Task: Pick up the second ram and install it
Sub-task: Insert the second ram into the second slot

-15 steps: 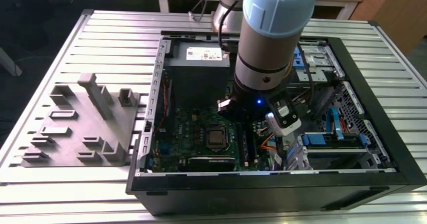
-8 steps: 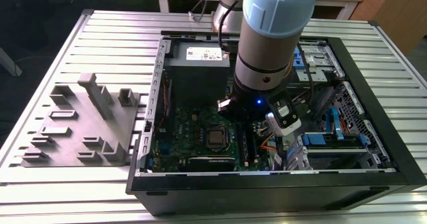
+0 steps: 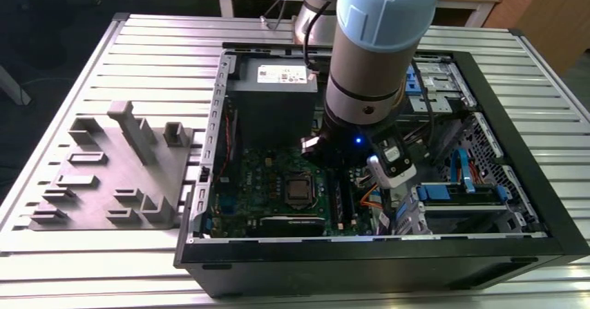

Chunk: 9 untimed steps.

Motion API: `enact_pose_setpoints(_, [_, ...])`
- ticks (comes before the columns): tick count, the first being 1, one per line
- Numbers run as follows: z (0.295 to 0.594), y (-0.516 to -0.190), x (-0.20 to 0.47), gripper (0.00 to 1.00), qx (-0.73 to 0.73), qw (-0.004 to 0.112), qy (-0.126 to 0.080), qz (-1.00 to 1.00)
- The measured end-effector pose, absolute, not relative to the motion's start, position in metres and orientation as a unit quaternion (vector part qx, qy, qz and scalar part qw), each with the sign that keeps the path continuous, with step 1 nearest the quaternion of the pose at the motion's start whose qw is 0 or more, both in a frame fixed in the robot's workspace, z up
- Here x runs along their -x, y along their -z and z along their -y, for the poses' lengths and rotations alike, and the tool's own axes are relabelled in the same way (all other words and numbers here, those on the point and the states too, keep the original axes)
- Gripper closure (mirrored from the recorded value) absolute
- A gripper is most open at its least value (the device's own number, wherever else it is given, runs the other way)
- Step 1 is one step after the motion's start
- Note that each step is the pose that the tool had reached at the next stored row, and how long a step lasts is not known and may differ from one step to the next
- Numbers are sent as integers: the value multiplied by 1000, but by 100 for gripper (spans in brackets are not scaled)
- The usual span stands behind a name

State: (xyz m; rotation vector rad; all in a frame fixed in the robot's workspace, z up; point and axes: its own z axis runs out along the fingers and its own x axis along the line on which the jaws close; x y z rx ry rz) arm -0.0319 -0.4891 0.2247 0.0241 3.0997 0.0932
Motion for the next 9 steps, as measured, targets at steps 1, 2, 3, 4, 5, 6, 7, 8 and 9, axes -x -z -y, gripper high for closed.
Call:
enact_pose_setpoints(1, [489,-225,32,92,-8,20,-30,-999])
enact_pose_setpoints(2, [489,-225,32,92,-8,20,-30,-999])
enact_pose_setpoints(3, [489,-224,32,92,-8,20,-30,-999])
enact_pose_setpoints(4, [489,-224,32,92,-8,20,-30,-999])
enact_pose_setpoints(5, [489,-223,32,92,-8,20,-30,-999])
enact_pose_setpoints(6, [489,-223,32,92,-8,20,-30,-999])
enact_pose_setpoints(7, [489,-223,32,92,-8,20,-30,-999])
enact_pose_setpoints(8, [489,-222,32,92,-8,20,-30,-999])
enact_pose_setpoints(9, [489,-222,32,92,-8,20,-30,-999])
